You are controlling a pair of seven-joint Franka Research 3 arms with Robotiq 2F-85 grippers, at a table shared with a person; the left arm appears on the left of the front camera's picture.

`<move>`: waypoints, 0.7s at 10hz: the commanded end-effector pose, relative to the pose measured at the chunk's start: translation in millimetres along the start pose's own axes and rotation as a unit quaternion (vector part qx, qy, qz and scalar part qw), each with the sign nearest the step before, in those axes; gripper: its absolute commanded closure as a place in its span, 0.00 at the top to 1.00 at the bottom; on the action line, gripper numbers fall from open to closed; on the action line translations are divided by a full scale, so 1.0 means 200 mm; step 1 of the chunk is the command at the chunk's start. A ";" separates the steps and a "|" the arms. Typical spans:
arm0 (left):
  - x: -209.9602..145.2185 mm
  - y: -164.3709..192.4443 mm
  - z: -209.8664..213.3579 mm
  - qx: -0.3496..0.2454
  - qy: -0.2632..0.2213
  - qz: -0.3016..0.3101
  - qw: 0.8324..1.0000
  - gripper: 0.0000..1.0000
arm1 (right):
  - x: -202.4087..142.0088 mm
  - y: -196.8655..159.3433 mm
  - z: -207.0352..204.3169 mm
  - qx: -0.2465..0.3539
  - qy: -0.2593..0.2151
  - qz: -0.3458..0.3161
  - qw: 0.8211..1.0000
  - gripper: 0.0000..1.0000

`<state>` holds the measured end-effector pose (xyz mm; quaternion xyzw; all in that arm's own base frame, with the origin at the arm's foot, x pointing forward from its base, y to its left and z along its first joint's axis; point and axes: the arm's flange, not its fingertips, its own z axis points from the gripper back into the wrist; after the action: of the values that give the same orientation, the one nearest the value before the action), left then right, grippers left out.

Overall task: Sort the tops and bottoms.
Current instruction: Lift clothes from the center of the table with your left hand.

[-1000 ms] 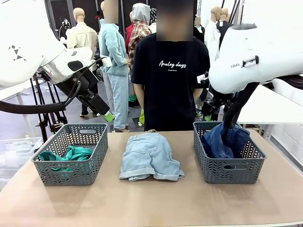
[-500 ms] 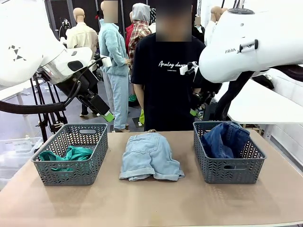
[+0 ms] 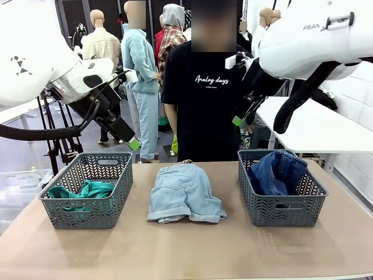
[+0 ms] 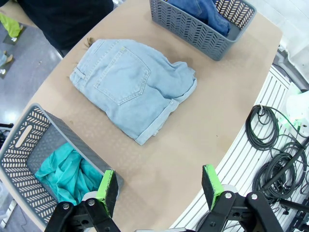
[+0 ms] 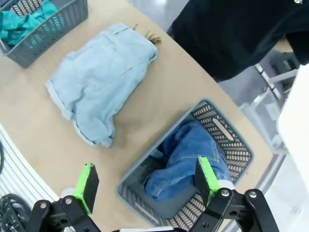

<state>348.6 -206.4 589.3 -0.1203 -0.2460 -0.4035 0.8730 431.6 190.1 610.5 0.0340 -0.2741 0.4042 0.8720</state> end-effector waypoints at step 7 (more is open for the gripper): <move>-0.04 -0.01 0.10 0.045 -0.016 -0.006 0.999 0.91 | -0.02 -0.01 0.00 0.003 0.001 -0.003 1.000 1.00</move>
<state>347.0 -203.4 594.6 -0.1120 -0.2550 -0.4044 0.8711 431.6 185.1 607.5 0.0399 -0.2735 0.4037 0.8722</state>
